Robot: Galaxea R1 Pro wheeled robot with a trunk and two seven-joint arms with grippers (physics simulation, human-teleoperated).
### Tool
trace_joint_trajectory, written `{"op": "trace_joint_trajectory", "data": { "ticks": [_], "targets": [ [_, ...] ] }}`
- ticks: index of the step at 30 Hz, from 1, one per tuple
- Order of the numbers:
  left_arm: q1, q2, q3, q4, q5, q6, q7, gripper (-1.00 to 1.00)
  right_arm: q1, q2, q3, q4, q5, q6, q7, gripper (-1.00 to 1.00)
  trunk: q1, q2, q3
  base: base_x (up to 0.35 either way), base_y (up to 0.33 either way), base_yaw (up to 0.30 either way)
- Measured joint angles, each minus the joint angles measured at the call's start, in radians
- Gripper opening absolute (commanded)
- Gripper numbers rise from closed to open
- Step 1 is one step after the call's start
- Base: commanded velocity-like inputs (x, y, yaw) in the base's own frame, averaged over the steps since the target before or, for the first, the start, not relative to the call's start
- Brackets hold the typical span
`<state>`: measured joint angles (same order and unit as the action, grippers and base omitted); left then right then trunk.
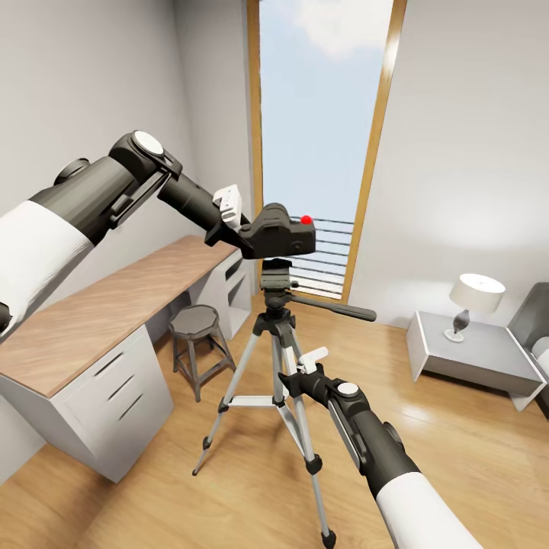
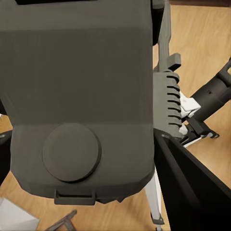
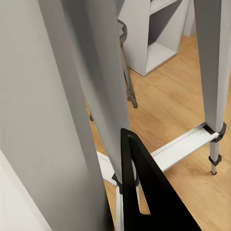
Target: Attach the digital camera to the camera tripod in the bedroom.
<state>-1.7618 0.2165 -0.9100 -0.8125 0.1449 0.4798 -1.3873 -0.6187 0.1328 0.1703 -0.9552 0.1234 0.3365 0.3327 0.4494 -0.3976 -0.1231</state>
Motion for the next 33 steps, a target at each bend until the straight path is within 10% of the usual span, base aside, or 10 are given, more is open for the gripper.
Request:
{"op": "trace_joint_trajectory", "data": {
  "ticks": [17,18,33],
  "targets": [
    [0.0,0.001,-0.006,-0.01,0.0,-0.001,0.0,-1.0,0.0,0.0,0.001,0.0,0.0,-0.001,0.0,-1.0,0.0,0.0,0.0,0.0,0.0,0.0],
    [0.0,0.001,-0.006,-0.01,0.0,-0.001,0.0,1.0,0.0,0.0,0.001,0.0,0.0,-0.002,0.0,-1.0,0.0,0.0,0.0,0.0,0.0,0.0],
    [0.0,0.001,-0.006,-0.011,-0.002,-0.001,-0.002,1.0,0.0,0.0,0.001,0.0,0.002,-0.002,0.0,-1.0,0.0,0.0,0.0,0.0,0.0,0.0]
  ]
}}
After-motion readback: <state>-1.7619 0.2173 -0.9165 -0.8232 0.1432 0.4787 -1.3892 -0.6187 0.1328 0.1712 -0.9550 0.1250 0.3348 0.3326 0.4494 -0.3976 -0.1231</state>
